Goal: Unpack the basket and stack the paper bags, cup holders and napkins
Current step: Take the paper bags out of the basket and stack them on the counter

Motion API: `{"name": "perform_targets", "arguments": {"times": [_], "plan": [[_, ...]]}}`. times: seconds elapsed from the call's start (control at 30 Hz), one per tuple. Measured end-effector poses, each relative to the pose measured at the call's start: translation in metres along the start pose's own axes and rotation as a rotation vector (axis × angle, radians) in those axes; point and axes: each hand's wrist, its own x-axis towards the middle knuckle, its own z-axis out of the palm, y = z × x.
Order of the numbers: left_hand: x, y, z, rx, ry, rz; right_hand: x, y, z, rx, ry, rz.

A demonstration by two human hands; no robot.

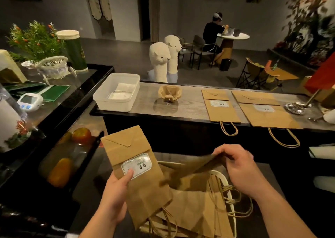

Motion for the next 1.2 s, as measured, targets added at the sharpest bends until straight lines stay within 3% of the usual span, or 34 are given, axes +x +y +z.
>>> {"name": "perform_targets", "arguments": {"times": [0.1, 0.17, 0.27, 0.37, 0.43, 0.5, 0.57, 0.63, 0.8, 0.93, 0.97, 1.07, 1.2], "plan": [[0.005, 0.013, 0.001, 0.101, -0.065, 0.015, 0.007, -0.003, -0.002, -0.351, 0.040, -0.112], [0.005, 0.021, 0.003, 0.185, -0.139, 0.011, 0.010, -0.018, -0.003, -0.468, -0.046, -0.156], [-0.006, 0.028, 0.016, 0.350, -0.298, -0.018, 0.016, -0.047, 0.012, -0.520, -0.171, -0.234], [-0.021, 0.024, 0.036, 0.421, -0.417, -0.042, 0.021, -0.063, 0.047, -0.510, -0.142, -0.443], [-0.029, 0.018, 0.047, 0.341, -0.452, -0.065, 0.021, -0.060, 0.074, -0.497, -0.076, -0.503], [-0.033, 0.013, 0.051, 0.225, -0.424, -0.121, 0.016, -0.054, 0.090, -0.436, 0.022, -0.371], [-0.032, 0.007, 0.046, 0.162, -0.406, -0.175, 0.010, -0.049, 0.095, -0.355, 0.076, -0.095], [-0.028, 0.000, 0.041, 0.138, -0.419, -0.193, 0.003, -0.043, 0.095, -0.289, -0.003, 0.139], [-0.030, -0.007, 0.045, 0.310, -0.539, -0.020, -0.004, -0.050, 0.105, 0.072, -0.081, 0.235], [-0.015, -0.006, 0.031, 0.172, -0.295, -0.021, 0.008, -0.031, 0.093, 0.506, -0.017, 0.364], [-0.011, -0.003, 0.023, 0.126, -0.217, -0.019, 0.008, -0.017, 0.087, 0.450, 0.008, 0.345], [0.004, 0.006, -0.014, 0.068, -0.009, 0.012, -0.008, 0.031, 0.080, -0.116, -0.076, 0.231], [0.012, 0.015, -0.051, 0.063, 0.142, 0.029, -0.044, 0.059, 0.116, -0.424, -0.627, 0.279]]}}
